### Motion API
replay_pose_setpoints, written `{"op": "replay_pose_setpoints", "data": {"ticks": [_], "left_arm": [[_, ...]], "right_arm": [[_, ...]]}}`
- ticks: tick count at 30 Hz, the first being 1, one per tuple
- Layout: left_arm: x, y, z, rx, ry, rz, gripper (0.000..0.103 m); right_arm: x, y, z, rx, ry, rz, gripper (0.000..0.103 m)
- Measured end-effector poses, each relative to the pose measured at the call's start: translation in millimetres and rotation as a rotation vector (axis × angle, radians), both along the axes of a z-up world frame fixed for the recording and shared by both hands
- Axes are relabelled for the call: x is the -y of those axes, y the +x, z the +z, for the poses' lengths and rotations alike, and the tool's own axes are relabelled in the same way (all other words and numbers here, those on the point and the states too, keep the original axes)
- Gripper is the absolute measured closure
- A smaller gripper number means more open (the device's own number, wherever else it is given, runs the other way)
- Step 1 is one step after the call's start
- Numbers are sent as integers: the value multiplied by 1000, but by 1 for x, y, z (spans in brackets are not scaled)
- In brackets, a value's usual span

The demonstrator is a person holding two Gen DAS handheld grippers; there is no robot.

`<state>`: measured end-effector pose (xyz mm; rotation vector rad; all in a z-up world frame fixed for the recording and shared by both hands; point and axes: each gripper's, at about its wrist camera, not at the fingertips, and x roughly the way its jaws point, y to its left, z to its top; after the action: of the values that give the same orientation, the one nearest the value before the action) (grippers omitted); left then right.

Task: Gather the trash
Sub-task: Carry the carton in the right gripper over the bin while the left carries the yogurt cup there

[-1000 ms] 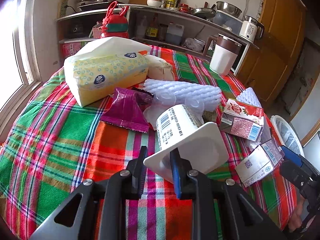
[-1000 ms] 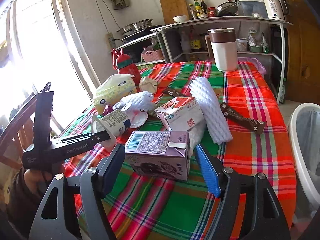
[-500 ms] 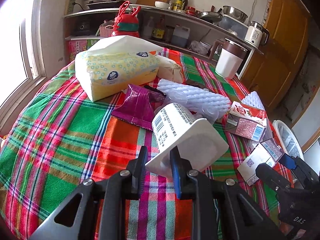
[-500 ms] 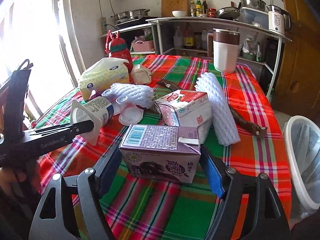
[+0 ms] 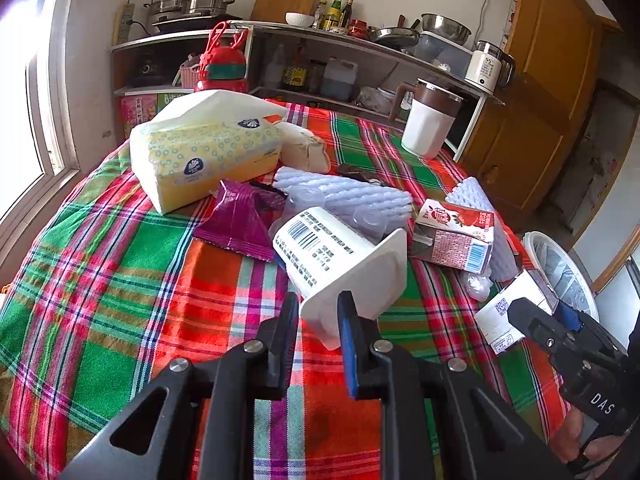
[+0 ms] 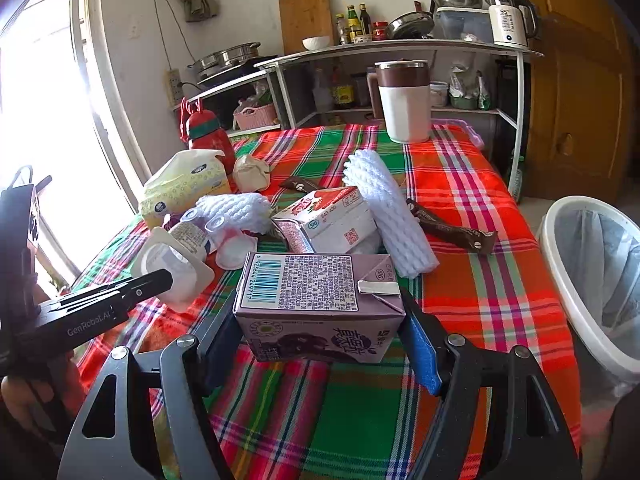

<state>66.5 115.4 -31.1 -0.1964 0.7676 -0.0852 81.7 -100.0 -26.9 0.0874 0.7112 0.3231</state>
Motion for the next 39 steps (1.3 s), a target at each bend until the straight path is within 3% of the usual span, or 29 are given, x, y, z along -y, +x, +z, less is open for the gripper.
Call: {"op": "replay_pose_setpoints", "data": {"ticks": [7, 9, 10, 13, 14, 22, 26, 28, 31, 34, 39], "left_arm": [[4, -4, 2, 20, 12, 13, 83], [2, -9, 5, 16, -29, -1, 81], [2, -12, 8, 29, -37, -10, 72], [5, -17, 18, 75, 18, 31, 23], [5, -15, 21, 88, 21, 33, 19], [30, 19, 9, 9, 72, 90, 19], [36, 32, 0, -18, 45, 127, 19], [36, 35, -3, -18, 65, 171, 19], [32, 34, 0, 6, 34, 179, 19], [30, 33, 0, 5, 54, 183, 31], [30, 30, 1, 9, 56, 164, 32]], "right_arm": [[8, -10, 11, 34, 6, -8, 31], [7, -13, 12, 38, 12, 0, 31], [8, -15, 13, 42, 12, 0, 31], [11, -16, 14, 46, 22, 1, 31], [11, -17, 14, 48, 27, 2, 31], [16, -17, 13, 45, 42, -6, 31], [18, -15, 12, 39, 48, -4, 31], [18, -14, 11, 36, 50, 1, 31], [18, -15, 11, 38, 48, 10, 31], [20, -15, 11, 41, 49, 10, 31], [22, -16, 11, 38, 55, 8, 31]]}}
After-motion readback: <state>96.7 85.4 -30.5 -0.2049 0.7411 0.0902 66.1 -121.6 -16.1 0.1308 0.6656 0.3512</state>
